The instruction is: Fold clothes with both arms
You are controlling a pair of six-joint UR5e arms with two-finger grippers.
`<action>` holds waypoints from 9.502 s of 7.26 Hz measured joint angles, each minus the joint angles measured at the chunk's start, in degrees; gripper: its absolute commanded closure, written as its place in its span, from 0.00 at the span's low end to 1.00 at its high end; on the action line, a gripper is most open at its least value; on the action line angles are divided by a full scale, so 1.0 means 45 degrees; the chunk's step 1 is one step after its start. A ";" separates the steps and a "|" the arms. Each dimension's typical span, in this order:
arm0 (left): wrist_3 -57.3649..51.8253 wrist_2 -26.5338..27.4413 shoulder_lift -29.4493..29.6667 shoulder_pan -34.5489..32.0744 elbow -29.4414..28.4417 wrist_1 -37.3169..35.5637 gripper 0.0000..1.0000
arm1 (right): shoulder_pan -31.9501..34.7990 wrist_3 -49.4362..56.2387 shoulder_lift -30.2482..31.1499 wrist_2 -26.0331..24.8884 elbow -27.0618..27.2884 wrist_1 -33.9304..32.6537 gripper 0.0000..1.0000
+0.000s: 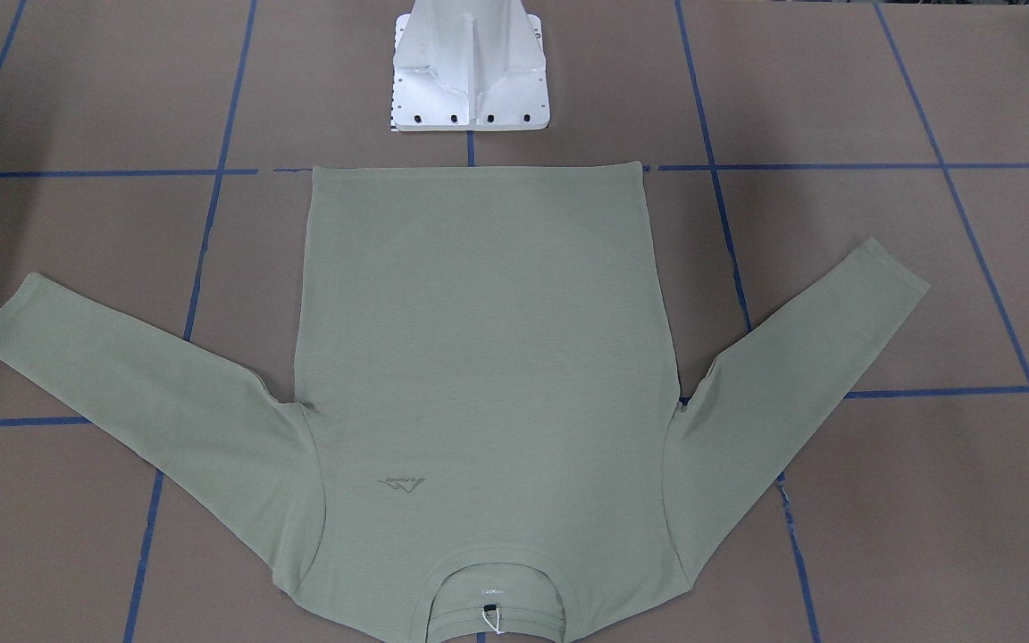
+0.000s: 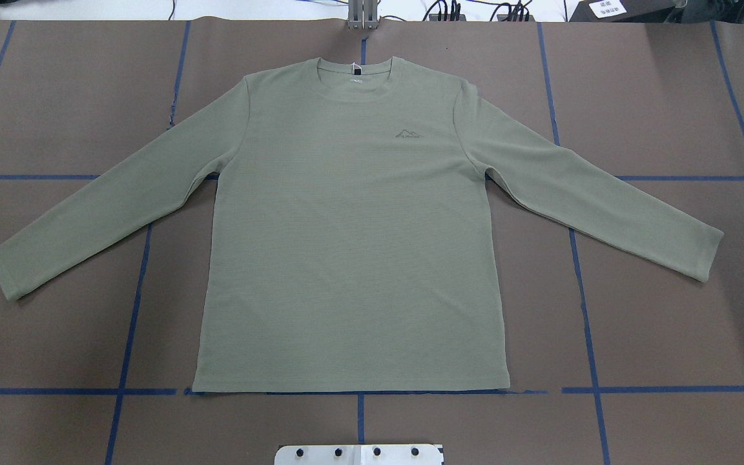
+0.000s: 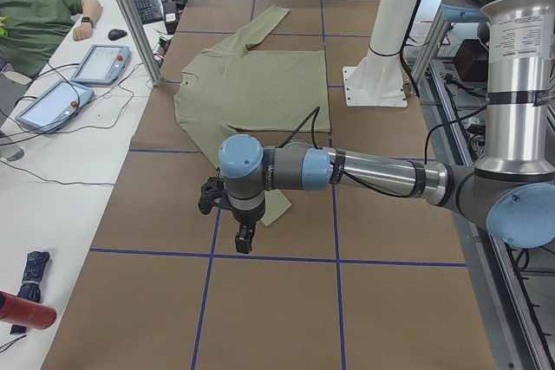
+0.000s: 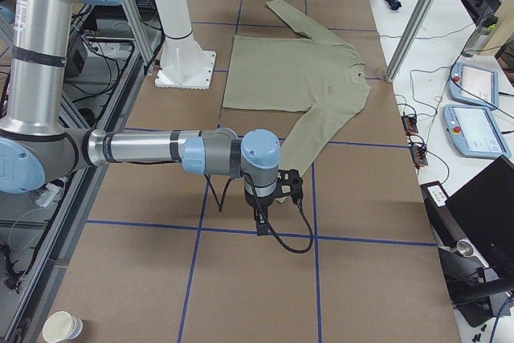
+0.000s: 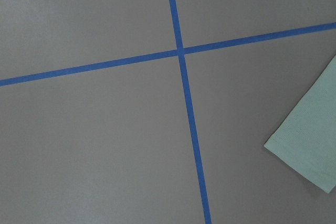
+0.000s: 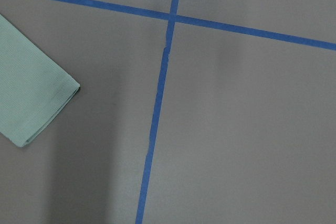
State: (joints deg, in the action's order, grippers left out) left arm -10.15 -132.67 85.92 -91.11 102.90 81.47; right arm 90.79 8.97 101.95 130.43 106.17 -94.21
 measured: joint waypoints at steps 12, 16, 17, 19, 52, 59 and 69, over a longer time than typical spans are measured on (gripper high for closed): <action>0.0166 -0.0139 0.0558 0.0031 0.0935 0.2302 0.00 | -0.2719 -0.6081 -0.0654 0.1883 -0.1730 0.6819 0.02; 0.0148 -0.0128 0.0556 0.0031 0.0898 0.2324 0.00 | -0.5689 -1.1575 -0.1484 -0.0527 -0.5018 1.2804 0.11; 0.0147 -0.0132 0.0555 0.0031 0.0895 0.2324 0.00 | -0.5971 -1.1808 -0.1532 -0.0763 -0.5268 1.3036 0.11; 0.0146 -0.0141 0.0555 0.0031 0.0912 0.2316 0.00 | -0.6280 -1.1922 -0.1470 -0.0921 -0.5411 1.3149 0.12; 0.0203 -0.0854 0.0477 0.0007 0.1082 0.2191 0.00 | -1.3420 -1.8163 -2.1233 -1.0059 -1.4152 0.3536 0.01; 0.2418 -0.0857 0.1591 0.1113 0.0051 0.5568 0.00 | -1.1095 -1.6990 -2.0309 -0.5617 -1.3002 0.1792 0.00; 0.6079 0.3539 -0.3162 0.8642 0.1562 1.0462 0.00 | -0.6497 -0.8564 -1.2217 -0.1449 -0.6529 0.0707 0.00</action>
State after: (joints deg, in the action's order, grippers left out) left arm 17.21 -116.75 71.69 -52.22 109.93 128.55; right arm 61.56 -29.57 46.98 123.91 76.79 -91.03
